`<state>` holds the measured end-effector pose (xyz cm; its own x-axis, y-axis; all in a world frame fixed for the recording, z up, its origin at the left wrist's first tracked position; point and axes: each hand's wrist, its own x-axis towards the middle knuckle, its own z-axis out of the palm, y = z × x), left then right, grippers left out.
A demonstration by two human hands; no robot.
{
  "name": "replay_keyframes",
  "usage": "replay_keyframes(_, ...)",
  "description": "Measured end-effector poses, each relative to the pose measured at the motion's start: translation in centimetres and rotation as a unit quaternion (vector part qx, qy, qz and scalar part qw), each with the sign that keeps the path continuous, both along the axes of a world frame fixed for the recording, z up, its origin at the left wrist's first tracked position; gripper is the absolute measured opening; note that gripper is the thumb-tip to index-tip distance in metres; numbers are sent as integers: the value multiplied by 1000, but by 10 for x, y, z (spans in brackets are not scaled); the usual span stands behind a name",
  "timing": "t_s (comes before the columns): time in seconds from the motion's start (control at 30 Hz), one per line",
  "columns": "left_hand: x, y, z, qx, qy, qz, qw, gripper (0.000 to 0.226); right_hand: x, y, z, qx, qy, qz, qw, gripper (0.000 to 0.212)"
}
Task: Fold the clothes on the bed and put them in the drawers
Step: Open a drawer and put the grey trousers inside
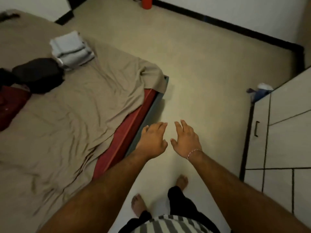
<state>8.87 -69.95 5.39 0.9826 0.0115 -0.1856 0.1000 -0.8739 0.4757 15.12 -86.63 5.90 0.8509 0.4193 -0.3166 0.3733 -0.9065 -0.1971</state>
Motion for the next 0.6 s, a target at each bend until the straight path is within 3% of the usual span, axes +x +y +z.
replay_keyframes(0.33, 138, -182, -2, 20, 7, -183, 983, 75, 82, -192, -6, 25, 32, -165, 985, 82)
replay_keyframes(0.6, 214, -293, 4, 24, 16, -359, 933, 75, 93, -317, -8, 42, 53, -363, 929, 77)
